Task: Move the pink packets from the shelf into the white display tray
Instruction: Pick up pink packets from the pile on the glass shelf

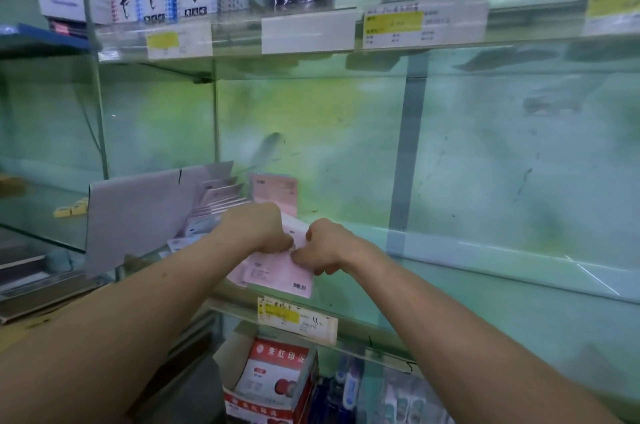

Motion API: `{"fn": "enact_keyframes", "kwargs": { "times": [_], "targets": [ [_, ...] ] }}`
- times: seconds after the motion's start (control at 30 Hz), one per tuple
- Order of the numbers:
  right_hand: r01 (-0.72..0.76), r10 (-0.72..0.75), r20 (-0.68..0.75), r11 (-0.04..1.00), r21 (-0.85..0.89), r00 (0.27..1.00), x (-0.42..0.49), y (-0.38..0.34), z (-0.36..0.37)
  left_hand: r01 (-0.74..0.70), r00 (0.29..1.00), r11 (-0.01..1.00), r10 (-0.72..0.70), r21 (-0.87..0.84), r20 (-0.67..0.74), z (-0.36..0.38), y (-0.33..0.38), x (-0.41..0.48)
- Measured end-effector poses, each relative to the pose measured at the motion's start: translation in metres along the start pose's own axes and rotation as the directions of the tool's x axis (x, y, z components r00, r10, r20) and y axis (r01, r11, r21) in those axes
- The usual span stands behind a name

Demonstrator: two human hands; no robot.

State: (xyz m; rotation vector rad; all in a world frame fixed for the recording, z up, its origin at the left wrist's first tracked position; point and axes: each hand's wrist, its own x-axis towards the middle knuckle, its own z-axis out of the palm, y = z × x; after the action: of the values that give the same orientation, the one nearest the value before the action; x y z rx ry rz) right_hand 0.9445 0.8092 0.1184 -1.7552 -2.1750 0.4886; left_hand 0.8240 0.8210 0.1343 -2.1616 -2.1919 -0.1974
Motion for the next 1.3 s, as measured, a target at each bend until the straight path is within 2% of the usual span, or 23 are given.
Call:
{"fn": "enact_keyframes", "kwargs": {
  "times": [0.13, 0.23, 0.3, 0.37, 0.43, 0.47, 0.5, 0.57, 0.63, 0.7, 0.8, 0.93, 1.03, 1.17, 1.23, 1.3],
  "targets": [
    [-0.033, 0.033, 0.005, 0.947, 0.318, 0.999, -0.002, 0.008, -0.010, -0.038, 0.999, 0.989, 0.038, -0.146, -0.005, -0.003, -0.001, 0.003],
    [-0.045, 0.062, -0.023, 0.886, 0.462, 0.998, -0.004, 0.017, -0.022, -0.060, 0.997, 0.929, 0.035, -0.365, -0.076, -0.007, -0.002, 0.007],
    [-0.055, 0.091, -0.040, 0.841, 0.538, 0.995, -0.001, 0.023, -0.027, -0.057, 0.996, 0.796, 0.008, -0.603, -0.084, -0.011, -0.001, 0.009],
    [-0.074, 0.116, -0.026, 0.774, 0.629, 0.993, 0.002, 0.029, -0.029, -0.008, 1.000, 0.564, -0.016, -0.826, -0.021, -0.017, 0.002, 0.009],
    [-0.086, 0.122, -0.001, 0.708, 0.701, 0.992, 0.002, 0.033, -0.031, 0.039, 0.999, 0.386, -0.020, -0.922, 0.034, -0.019, 0.005, 0.010],
    [-0.073, 0.119, -0.015, 0.698, 0.712, 0.993, 0.002, 0.035, -0.032, 0.030, 0.999, 0.377, -0.021, -0.926, 0.024, -0.016, 0.005, 0.013],
    [-0.048, 0.118, -0.053, 0.713, 0.700, 0.992, 0.001, 0.037, -0.034, 0.006, 1.000, 0.415, -0.026, -0.910, -0.006, -0.015, 0.007, 0.014],
    [-0.003, 0.128, -0.155, 0.779, 0.627, 0.980, 0.002, 0.040, -0.037, -0.082, 0.995, 0.638, 0.005, -0.766, -0.102, -0.006, 0.007, 0.022],
    [0.022, 0.128, -0.229, 0.830, 0.557, 0.965, 0.005, 0.042, -0.039, -0.147, 0.984, 0.865, 0.077, -0.479, -0.164, 0.001, 0.010, 0.024],
    [0.052, 0.115, -0.322, 0.883, 0.466, 0.940, 0.009, 0.043, -0.040, -0.132, 0.987, 0.971, 0.111, -0.198, -0.116, 0.008, 0.015, 0.018],
    [0.003, 0.073, -0.420, 0.984, 0.179, 0.905, 0.008, 0.041, -0.039, -0.042, 0.997, 0.997, 0.046, 0.069, -0.056, 0.017, 0.028, 0.011],
    [-0.059, 0.024, -0.399, 0.995, -0.076, 0.917, 0.008, 0.041, -0.035, -0.036, 0.999, 0.968, 0.038, 0.249, -0.003, 0.027, 0.040, 0.008],
    [-0.054, 0.004, -0.354, 0.990, -0.132, 0.935, 0.006, 0.038, -0.032, -0.107, 0.994, 0.962, 0.101, 0.250, 0.036, 0.031, 0.041, 0.011],
    [-0.063, 0.015, -0.339, 0.990, -0.129, 0.941, 0.001, 0.035, -0.031, -0.158, 0.987, 0.963, 0.158, 0.220, 0.017, 0.025, 0.048, 0.005],
    [-0.099, 0.050, -0.340, 0.987, -0.129, 0.939, -0.002, 0.036, -0.030, -0.212, 0.975, 0.958, 0.220, 0.191, -0.022, 0.024, 0.053, 0.001],
    [-0.122, 0.068, -0.350, 0.984, -0.133, 0.934, -0.010, 0.036, -0.030, -0.270, 0.947, 0.930, 0.303, 0.248, -0.105, 0.025, 0.055, 0.001]
  ]
}}
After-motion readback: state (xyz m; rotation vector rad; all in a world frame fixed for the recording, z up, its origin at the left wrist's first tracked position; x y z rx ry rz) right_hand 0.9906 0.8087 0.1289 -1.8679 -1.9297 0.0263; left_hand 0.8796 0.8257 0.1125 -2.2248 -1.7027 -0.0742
